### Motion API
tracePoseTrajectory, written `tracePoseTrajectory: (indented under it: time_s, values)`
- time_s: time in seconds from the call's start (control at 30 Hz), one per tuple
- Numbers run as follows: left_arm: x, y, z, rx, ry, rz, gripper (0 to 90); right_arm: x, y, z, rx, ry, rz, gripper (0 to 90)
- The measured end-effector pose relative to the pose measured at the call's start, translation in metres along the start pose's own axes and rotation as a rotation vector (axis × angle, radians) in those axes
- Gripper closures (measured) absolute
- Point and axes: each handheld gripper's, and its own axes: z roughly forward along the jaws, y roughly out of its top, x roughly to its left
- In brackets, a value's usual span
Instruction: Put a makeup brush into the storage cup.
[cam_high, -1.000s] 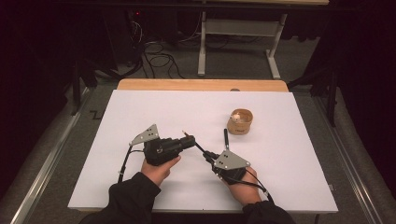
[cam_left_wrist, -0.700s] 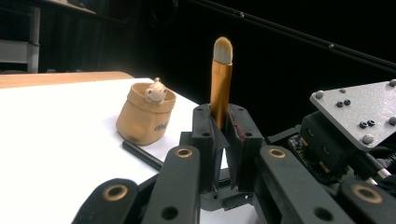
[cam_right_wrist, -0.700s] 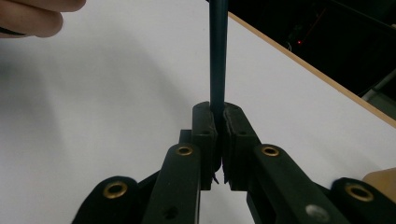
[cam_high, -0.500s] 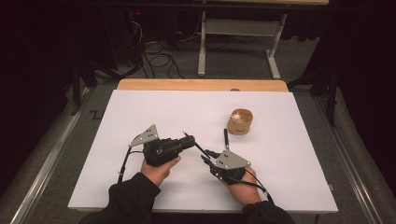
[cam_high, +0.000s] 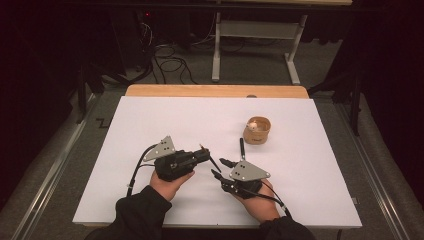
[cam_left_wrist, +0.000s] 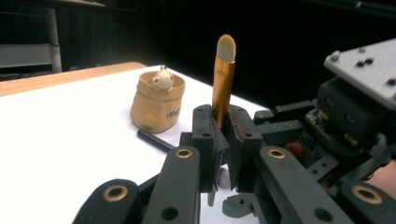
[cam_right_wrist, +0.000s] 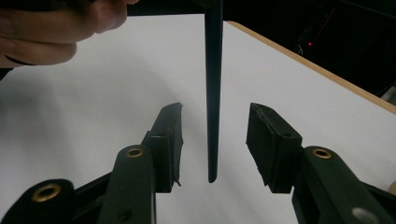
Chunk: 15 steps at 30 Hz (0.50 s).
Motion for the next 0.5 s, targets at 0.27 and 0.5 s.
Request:
tracePoseTrajectory:
  time_s: [0.27,0.5]
  values:
    - [-0.009,0.002,0.002,0.061,0.027,0.062,82.9,0.003,0.004,0.000,-0.020,0.014,0.040,54.3]
    - [-0.014,0.002,0.005,0.088,0.029,0.084,82.9,0.005,0.006,0.001,-0.036,-0.010,0.066,56.0]
